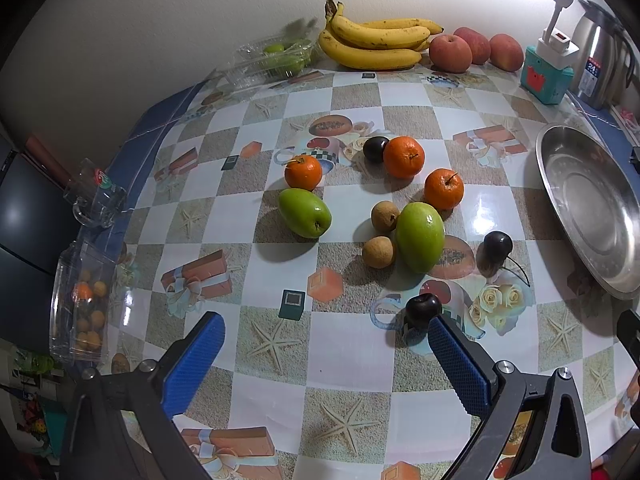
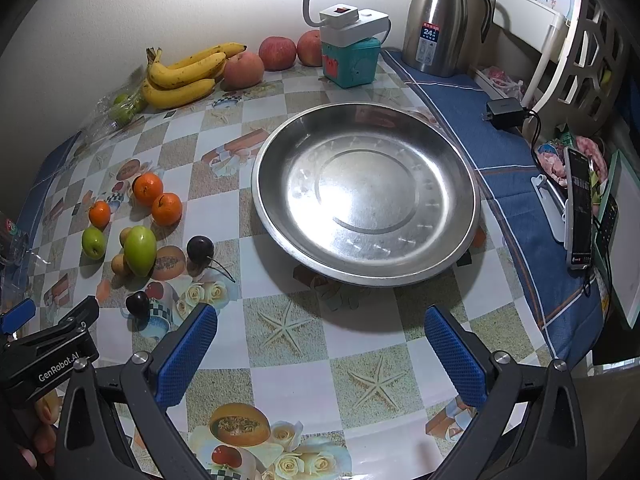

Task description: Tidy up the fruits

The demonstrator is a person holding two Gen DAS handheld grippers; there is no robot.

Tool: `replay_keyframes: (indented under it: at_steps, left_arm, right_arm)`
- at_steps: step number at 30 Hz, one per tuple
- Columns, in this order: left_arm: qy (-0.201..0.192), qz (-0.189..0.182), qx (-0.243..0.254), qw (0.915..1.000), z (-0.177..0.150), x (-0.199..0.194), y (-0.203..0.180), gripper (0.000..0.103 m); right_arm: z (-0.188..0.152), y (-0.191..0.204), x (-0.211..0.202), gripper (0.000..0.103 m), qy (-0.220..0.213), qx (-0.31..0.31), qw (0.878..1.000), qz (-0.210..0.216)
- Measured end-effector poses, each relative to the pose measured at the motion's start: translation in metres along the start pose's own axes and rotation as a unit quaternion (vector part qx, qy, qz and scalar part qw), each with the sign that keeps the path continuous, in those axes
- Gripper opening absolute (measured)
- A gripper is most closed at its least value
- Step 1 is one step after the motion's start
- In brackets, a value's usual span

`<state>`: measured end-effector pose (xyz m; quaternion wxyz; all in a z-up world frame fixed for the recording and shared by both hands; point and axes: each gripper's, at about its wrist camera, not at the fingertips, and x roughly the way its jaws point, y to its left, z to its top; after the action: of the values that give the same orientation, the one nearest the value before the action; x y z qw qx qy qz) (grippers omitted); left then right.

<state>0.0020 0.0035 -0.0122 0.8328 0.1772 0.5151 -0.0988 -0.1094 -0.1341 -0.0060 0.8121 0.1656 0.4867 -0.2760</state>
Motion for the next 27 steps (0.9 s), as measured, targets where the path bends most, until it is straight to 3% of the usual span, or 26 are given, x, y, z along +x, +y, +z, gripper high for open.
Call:
replay_keyframes:
  at_steps: [27]
  left_arm:
    - [0.005,-0.001,0.001,1.0000,0.0004,0.0033,-0.0005,0.103]
  right_arm:
    - [0.0005,-0.0004,0.0016,0.103,0.003,0.001,1.000,0.000]
